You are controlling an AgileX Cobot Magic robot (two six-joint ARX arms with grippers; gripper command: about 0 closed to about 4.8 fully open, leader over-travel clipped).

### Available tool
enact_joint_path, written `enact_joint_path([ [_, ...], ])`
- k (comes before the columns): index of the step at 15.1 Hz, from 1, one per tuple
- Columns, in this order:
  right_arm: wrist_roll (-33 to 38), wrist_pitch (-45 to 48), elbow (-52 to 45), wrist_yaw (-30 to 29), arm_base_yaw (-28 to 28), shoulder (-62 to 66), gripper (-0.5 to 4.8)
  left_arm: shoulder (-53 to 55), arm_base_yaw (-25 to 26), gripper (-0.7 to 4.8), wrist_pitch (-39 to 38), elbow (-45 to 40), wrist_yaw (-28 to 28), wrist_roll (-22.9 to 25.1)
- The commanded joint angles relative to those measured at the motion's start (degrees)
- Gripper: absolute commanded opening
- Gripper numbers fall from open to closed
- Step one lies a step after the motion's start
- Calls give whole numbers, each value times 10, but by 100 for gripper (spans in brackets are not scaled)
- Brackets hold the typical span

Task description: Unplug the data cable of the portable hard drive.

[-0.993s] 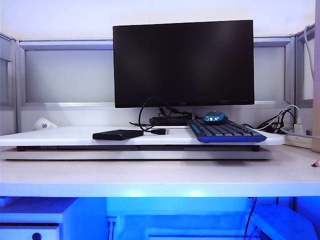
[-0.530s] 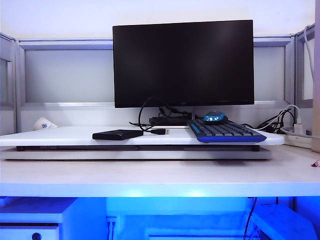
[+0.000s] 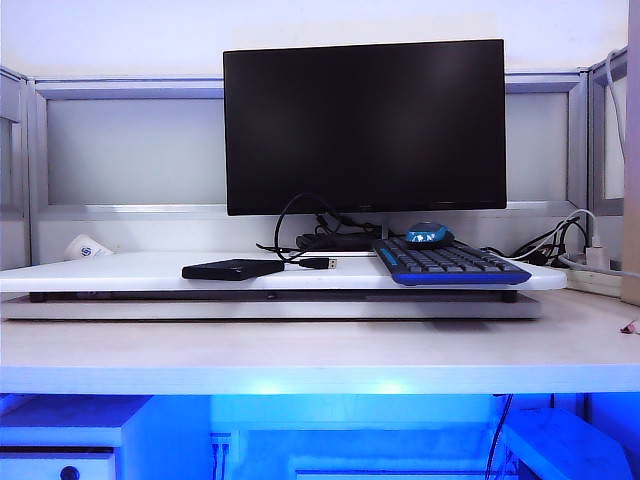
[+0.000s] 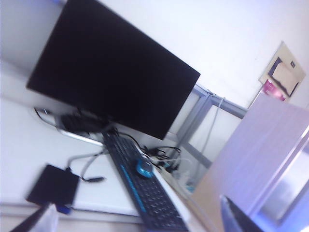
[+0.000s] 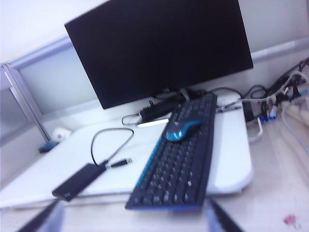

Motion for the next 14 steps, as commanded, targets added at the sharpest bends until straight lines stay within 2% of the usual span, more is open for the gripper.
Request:
enact_joint_path([
  [1,2,9,17,-1,0,-2,375,90,0,479,60,50,47,-23],
  [2,2,8,23,-1,0,-2,375,132,0,479,80,74,56,-24],
  [3,2,11,31,-1,0,-2,375,186,0,479,103,97,60,-63],
  [4,2,13,40,-1,0,-2,376,239,0,479,150,101,66,-179],
  [5,2,13,43,1,0,0,376,264,0,479,172,101,75,-218],
  [7,2,15,54,-2,1,21,376,325,0,479,215,101,117,-254],
  [9,-2,32,86,-20,0,92,377,390,0,479,248,101,133,-289],
  [10,-50,52,167,-44,0,248,378,438,0,479,248,101,134,-291],
  [11,-50,84,189,-66,1,328,378,482,0,479,256,101,156,-291],
  [13,-50,104,189,-65,2,352,378,525,0,474,294,101,169,-292],
  [14,-50,125,189,-64,9,370,378,581,0,466,355,101,170,-305],
])
